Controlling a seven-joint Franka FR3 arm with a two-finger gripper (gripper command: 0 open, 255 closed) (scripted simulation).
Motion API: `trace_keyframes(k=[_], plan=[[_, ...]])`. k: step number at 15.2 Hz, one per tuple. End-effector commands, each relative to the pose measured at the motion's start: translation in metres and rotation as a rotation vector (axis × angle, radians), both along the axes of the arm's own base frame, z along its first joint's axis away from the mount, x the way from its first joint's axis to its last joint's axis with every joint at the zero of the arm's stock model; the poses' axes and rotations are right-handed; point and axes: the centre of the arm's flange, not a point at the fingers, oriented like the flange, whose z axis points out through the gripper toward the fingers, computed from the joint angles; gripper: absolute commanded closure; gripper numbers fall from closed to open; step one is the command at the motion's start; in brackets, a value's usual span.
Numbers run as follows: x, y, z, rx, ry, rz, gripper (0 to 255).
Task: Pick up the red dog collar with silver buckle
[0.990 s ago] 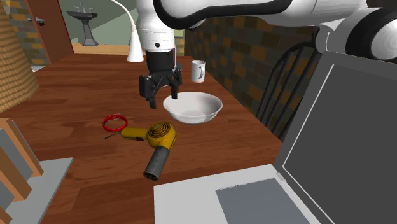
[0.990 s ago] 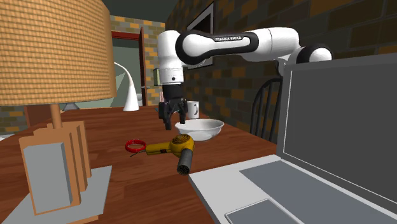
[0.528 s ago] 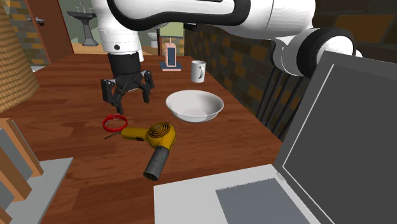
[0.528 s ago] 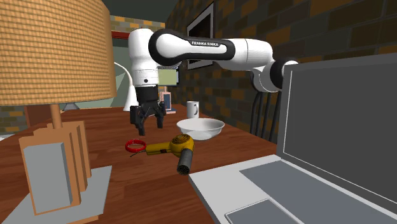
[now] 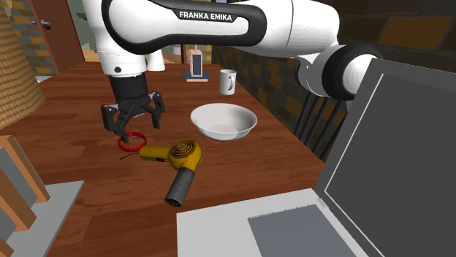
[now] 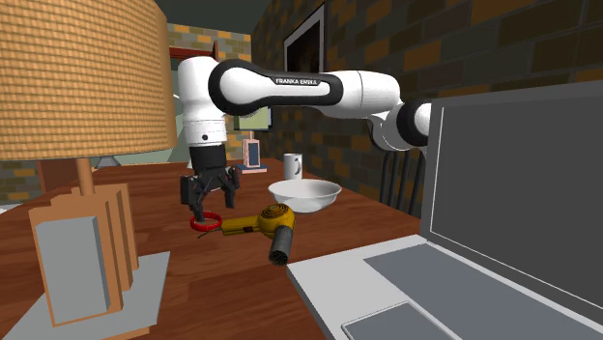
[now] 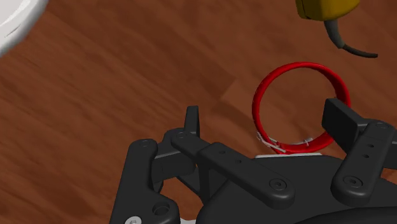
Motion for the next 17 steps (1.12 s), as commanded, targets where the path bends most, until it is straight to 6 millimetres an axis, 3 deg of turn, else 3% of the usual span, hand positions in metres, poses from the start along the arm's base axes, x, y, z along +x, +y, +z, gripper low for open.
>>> trace_keyframes(k=[1, 3, 4, 13, 17], plan=[[-0.001, -0.001, -0.010, 0.000, 0.000, 0.000, 0], [-0.001, -0.001, -0.013, 0.000, 0.000, 0.000, 0], [0.000, -0.001, -0.013, 0.000, 0.000, 0.000, 255], [-0.001, -0.001, -0.013, 0.000, 0.000, 0.000, 255], [-0.001, -0.001, 0.008, 0.000, 0.000, 0.000, 255]])
